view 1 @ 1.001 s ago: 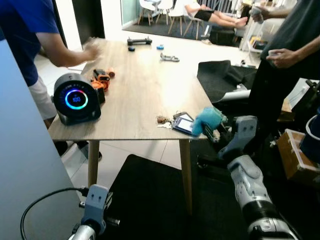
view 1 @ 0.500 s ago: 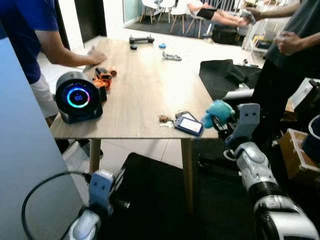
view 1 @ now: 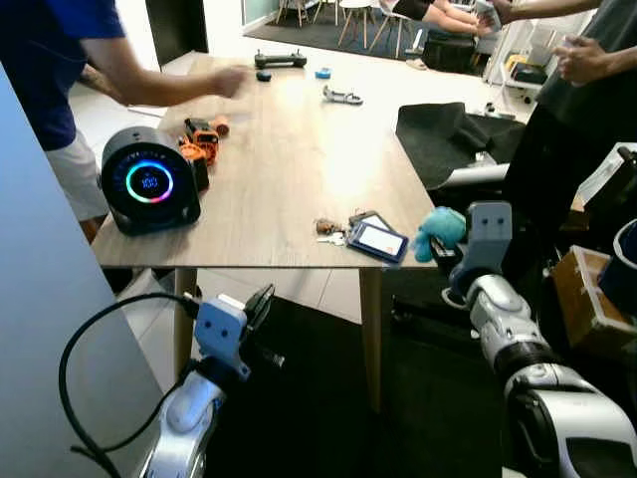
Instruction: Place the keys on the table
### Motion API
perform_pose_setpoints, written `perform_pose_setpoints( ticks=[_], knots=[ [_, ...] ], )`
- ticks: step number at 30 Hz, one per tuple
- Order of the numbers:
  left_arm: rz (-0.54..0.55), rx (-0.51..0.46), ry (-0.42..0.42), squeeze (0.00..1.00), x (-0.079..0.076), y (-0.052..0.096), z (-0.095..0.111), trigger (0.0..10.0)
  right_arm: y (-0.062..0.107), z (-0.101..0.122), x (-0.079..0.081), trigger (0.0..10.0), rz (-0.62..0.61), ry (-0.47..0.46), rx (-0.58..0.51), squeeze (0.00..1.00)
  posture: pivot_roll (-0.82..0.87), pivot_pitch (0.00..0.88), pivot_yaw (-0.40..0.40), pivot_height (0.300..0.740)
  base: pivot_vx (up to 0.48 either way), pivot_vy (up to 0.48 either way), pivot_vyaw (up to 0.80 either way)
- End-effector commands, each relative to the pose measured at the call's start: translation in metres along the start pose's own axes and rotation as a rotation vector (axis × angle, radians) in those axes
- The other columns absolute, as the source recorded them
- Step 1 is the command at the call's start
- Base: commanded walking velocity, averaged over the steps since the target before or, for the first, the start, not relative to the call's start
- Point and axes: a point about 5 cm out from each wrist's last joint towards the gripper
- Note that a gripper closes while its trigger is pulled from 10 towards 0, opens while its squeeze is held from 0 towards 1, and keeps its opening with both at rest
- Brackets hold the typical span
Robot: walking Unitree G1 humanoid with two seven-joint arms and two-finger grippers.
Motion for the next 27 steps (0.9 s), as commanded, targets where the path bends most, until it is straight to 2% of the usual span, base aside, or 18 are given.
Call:
perform_pose_setpoints(
  ticks=[1, 3, 5, 6, 8, 10, 15, 16, 17, 19, 23, 25, 26, 27],
  knots=[
    [0.018, 0.081, -0.001, 0.0, 0.0, 0.008, -0.013, 10.0, 0.0, -0.004, 0.007, 10.0, 0.041, -0.039, 0.004, 0.0, 0.11, 0.109, -0.075, 0.74, 0.0, 0.0, 0.0],
    [0.031, 0.108, 0.003, 0.0, 0.001, 0.011, -0.017, 10.0, 0.0, -0.006, 0.01, 10.0, 0.065, -0.041, 0.009, 0.0, 0.11, 0.109, -0.075, 0.74, 0.0, 0.0, 0.0],
    [0.081, 0.209, 0.01, 0.0, 0.007, 0.024, -0.035, 10.0, 0.006, -0.027, 0.024, 10.0, 0.17, -0.033, 0.085, 0.0, 0.11, 0.099, -0.075, 0.74, 0.0, 0.0, 0.0],
    [0.12, 0.268, 0.007, 0.0, 0.012, 0.034, -0.046, 10.0, 0.014, -0.046, 0.032, 10.0, 0.235, -0.013, 0.148, 0.0, 0.11, 0.081, -0.076, 0.74, 0.0, 0.0, 0.0],
    [0.205, 0.419, 0.021, 0.0, 0.02, 0.059, -0.07, 10.0, 0.037, -0.088, 0.042, 10.0, 0.316, 0.048, 0.267, 0.0, 0.1, 0.066, -0.076, 0.74, 0.0, 0.0, 0.0],
    [0.262, 0.543, 0.026, 0.0, 0.026, 0.081, -0.088, 10.0, 0.059, -0.12, 0.045, 10.0, 0.334, 0.074, 0.35, 0.0, 0.1, 0.057, -0.076, 0.74, 0.0, 0.0, 0.0],
    [0.402, 0.713, -0.014, 0.0, 0.036, 0.122, -0.107, 10.0, 0.106, -0.172, 0.037, 10.0, 0.289, 0.088, 0.501, 0.0, 0.09, 0.028, -0.071, 0.74, 0.0, 0.0, 0.0],
    [0.436, 0.73, 0.011, 0.0, 0.037, 0.127, -0.109, 10.0, 0.117, -0.182, 0.034, 10.0, 0.272, 0.082, 0.535, 0.0, 0.07, 0.014, -0.07, 0.74, 0.0, 0.0, 0.0],
    [0.436, 0.73, 0.011, 0.0, 0.037, 0.127, -0.109, 10.0, 0.117, -0.182, 0.034, 10.0, 0.272, 0.082, 0.535, 0.0, 0.07, 0.014, -0.07, 0.74, 0.0, 0.0, 0.0],
    [0.444, 0.754, 0.051, 0.0, 0.034, 0.133, -0.113, 10.0, 0.135, -0.196, 0.028, 10.0, 0.233, 0.072, 0.59, 0.0, 0.07, 0.004, -0.073, 0.74, 0.0, 0.0, 0.0],
    [0.345, 0.803, 0.084, 0.0, 0.018, 0.132, -0.121, 10.0, 0.162, -0.215, 0.014, 10.0, 0.155, 0.09, 0.68, 0.0, 0.07, 0.0, -0.077, 0.74, 0.0, 0.0, 0.0],
    [0.277, 0.802, 0.091, 0.0, 0.008, 0.128, -0.124, 10.0, 0.173, -0.22, 0.0, 10.0, 0.047, 0.091, 0.712, 0.0, 0.07, 0.0, -0.072, 0.74, 0.0, 0.0, 0.0],
    [0.249, 0.799, 0.089, 0.0, 0.004, 0.126, -0.124, 10.0, 0.177, -0.222, -0.006, 10.0, -0.007, 0.081, 0.723, 0.0, 0.07, 0.0, -0.07, 0.74, 0.0, 0.0, 0.0],
    [0.249, 0.799, 0.089, 0.0, 0.004, 0.126, -0.124, 10.0, 0.177, -0.222, -0.006, 10.0, -0.007, 0.081, 0.723, 0.0, 0.07, 0.0, -0.07, 0.74, 0.0, 0.0, 0.0]
  ],
)
Point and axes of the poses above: a point about 5 cm out from each wrist's last joint towards the gripper, its own y axis pointing back from the gripper into the wrist, its own z axis along the axis of the wrist's last joint, x = y × z, and after that the axes turned 4 degrees about -y, right-handed
